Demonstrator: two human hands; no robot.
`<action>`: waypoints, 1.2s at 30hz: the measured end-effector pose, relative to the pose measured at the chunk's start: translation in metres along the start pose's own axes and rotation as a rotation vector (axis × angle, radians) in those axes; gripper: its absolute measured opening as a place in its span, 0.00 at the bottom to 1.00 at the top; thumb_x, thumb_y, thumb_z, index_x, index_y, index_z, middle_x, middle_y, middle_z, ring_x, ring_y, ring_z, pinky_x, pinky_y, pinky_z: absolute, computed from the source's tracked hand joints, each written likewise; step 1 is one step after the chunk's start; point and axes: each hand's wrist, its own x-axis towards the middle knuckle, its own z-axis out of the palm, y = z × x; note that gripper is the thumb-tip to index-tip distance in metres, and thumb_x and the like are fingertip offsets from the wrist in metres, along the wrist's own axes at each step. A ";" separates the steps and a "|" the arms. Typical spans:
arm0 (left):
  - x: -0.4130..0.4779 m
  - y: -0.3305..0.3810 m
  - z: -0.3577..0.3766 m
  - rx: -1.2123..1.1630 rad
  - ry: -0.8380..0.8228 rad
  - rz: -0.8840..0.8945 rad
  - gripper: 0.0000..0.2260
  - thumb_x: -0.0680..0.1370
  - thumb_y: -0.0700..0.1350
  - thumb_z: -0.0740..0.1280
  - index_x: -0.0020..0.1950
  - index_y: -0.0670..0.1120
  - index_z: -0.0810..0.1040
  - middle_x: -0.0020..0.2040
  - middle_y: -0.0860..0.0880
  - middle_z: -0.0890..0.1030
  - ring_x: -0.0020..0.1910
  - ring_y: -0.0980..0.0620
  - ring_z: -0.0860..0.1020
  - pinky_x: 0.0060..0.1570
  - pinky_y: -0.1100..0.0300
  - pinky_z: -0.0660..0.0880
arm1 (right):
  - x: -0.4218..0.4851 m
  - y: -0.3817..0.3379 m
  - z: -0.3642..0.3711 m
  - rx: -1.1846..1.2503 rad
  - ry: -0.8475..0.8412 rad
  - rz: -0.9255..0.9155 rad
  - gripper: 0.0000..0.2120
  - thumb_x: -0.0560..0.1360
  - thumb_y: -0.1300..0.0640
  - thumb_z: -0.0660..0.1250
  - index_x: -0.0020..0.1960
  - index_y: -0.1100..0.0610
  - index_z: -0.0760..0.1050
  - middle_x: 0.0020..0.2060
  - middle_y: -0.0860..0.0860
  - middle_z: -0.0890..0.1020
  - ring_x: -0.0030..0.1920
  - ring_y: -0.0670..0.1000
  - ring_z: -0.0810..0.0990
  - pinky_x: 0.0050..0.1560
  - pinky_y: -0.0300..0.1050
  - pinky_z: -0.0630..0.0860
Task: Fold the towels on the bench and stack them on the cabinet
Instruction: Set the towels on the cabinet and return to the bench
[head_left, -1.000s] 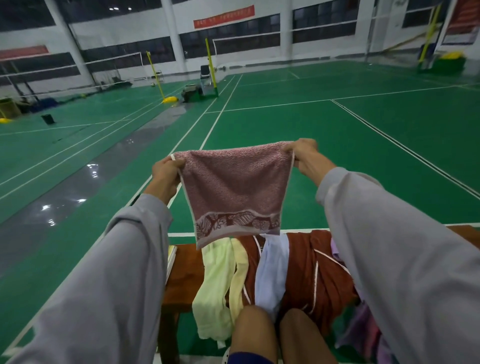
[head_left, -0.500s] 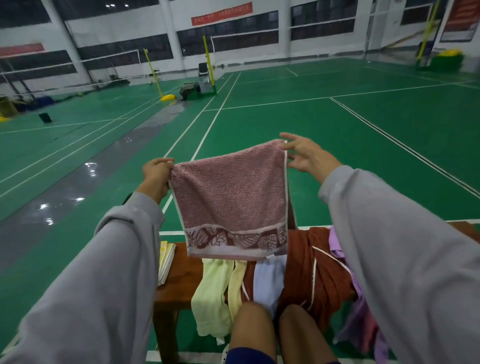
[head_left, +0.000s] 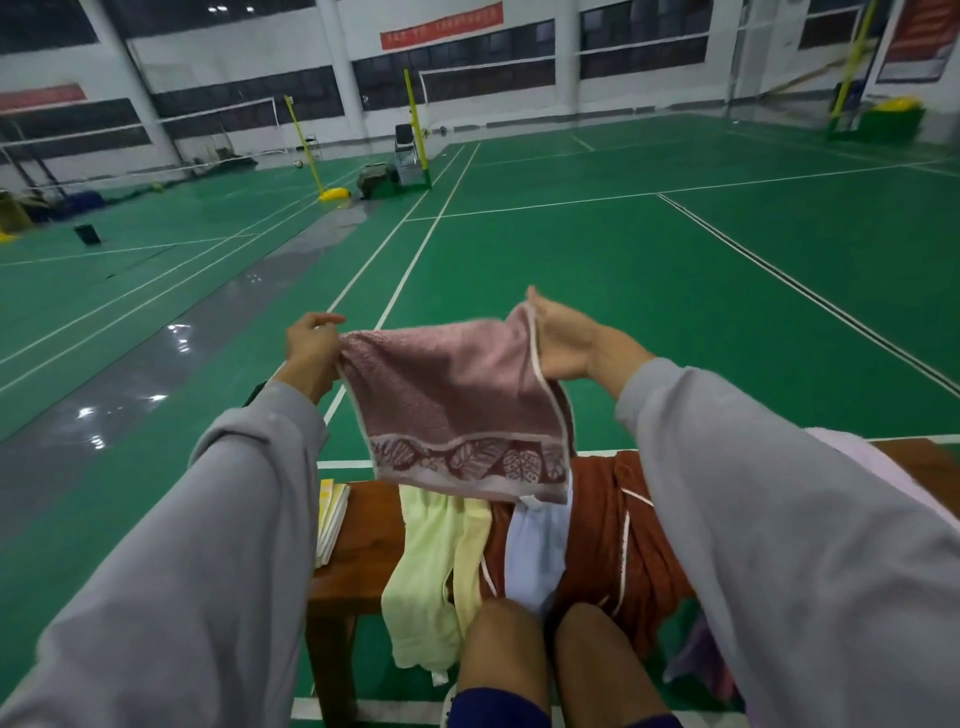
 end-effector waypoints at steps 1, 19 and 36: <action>0.000 0.002 0.002 -0.035 -0.020 -0.004 0.12 0.85 0.38 0.59 0.60 0.46 0.81 0.44 0.45 0.79 0.31 0.52 0.73 0.35 0.54 0.73 | 0.001 0.004 0.000 -0.053 -0.042 0.037 0.17 0.84 0.43 0.60 0.66 0.54 0.70 0.51 0.59 0.78 0.44 0.53 0.79 0.50 0.52 0.80; -0.002 0.024 -0.025 -0.126 -0.319 0.020 0.19 0.77 0.27 0.66 0.67 0.36 0.79 0.59 0.40 0.80 0.58 0.44 0.78 0.64 0.52 0.77 | 0.003 -0.054 -0.033 -0.370 0.728 -0.278 0.15 0.72 0.73 0.74 0.58 0.65 0.80 0.49 0.56 0.83 0.45 0.51 0.82 0.49 0.46 0.84; 0.003 0.010 -0.032 0.779 -0.051 0.657 0.09 0.81 0.44 0.70 0.48 0.38 0.83 0.45 0.39 0.82 0.44 0.41 0.78 0.48 0.47 0.75 | -0.001 -0.053 -0.033 -0.974 0.378 0.083 0.19 0.71 0.68 0.77 0.60 0.68 0.80 0.57 0.59 0.84 0.60 0.59 0.81 0.64 0.53 0.79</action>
